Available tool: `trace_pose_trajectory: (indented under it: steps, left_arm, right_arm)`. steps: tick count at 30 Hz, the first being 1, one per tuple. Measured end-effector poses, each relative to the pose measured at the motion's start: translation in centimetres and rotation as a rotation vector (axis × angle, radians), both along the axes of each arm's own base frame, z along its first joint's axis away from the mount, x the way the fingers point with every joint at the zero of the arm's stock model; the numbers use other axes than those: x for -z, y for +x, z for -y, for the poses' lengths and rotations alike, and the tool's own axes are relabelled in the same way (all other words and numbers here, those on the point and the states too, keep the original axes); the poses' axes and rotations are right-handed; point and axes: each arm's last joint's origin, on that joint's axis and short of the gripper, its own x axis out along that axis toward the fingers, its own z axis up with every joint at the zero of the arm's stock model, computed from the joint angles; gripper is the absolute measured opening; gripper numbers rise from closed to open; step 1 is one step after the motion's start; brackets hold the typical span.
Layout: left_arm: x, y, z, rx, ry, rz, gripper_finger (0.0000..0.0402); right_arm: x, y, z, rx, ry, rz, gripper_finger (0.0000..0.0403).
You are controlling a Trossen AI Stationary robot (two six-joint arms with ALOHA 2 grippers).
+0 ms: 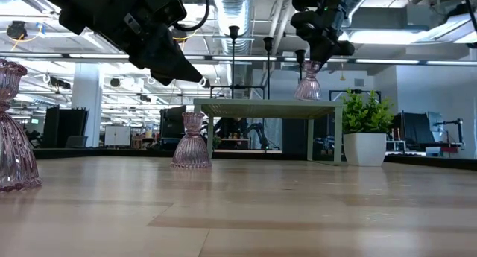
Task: Pick & Place candle stick holders
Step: Put the middle red candle holder on the shelf
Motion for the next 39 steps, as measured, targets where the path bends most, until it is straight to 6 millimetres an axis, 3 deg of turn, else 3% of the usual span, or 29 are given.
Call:
trace_pose_trajectory:
  steps: [6,13,25,39]
  left_arm:
    - [0.00,0.00,0.00,0.000,0.000,0.000,0.0009]
    - [0.00,0.00,0.00,0.000,0.000,0.000,0.0008]
    - [0.00,0.00,0.00,0.000,0.000,0.000,0.0008]
    - [0.00,0.00,0.00,0.000,0.000,0.000,0.0010]
  right_arm:
    - [0.06,-0.12,0.10,0.004,0.007,-0.007,0.0015]
    - [0.06,-0.19,0.24,0.009,0.006,-0.006,0.0053]
    - [-0.07,0.12,0.44,-0.001,-0.015,0.027,0.0036]
    - [-0.06,0.14,0.42,-0.003,-0.012,0.029,0.0051]
